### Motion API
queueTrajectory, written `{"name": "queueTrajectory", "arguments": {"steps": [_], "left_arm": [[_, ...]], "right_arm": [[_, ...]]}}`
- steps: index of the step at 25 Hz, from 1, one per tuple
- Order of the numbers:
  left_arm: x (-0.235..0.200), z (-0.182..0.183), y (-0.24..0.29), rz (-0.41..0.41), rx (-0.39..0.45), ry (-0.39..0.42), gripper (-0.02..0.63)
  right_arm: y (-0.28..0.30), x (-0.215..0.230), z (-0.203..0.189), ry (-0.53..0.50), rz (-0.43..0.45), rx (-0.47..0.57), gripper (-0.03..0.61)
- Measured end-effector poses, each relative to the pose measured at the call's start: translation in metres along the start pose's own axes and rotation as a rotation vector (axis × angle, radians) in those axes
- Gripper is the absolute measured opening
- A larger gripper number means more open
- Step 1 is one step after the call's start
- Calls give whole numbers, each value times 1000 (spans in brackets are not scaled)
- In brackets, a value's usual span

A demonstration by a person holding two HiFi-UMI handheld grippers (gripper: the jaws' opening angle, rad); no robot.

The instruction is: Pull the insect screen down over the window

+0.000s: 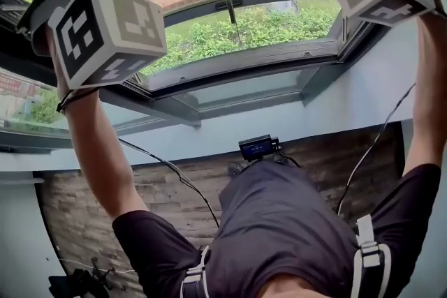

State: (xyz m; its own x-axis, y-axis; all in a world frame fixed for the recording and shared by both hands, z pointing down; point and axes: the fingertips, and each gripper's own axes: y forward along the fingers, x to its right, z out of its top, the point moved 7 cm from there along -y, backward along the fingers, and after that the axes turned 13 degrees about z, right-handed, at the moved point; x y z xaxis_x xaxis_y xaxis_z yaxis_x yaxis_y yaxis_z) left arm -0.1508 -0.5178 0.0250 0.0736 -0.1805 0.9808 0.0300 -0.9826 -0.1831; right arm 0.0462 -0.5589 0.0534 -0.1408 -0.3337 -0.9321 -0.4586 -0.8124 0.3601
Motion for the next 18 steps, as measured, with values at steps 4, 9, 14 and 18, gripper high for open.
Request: {"name": "queueTrajectory", "arguments": {"steps": [4,9,14,18], "left_arm": [[66,-2,-5,-31,-3,-24,20],[98,-7,-13,-125,-11,-51,20],[113,-6,-15,-179,-14,-64,20],[164,-10,-13,-268,-16,-67,20]], "right_arm": [[13,-27,-1,0,66,-9,21],[25,-51,-3,9,134,-5,21],[30,-64,-6,21,175,-1,21],[56,-107,-13,36,252,0,21]]}}
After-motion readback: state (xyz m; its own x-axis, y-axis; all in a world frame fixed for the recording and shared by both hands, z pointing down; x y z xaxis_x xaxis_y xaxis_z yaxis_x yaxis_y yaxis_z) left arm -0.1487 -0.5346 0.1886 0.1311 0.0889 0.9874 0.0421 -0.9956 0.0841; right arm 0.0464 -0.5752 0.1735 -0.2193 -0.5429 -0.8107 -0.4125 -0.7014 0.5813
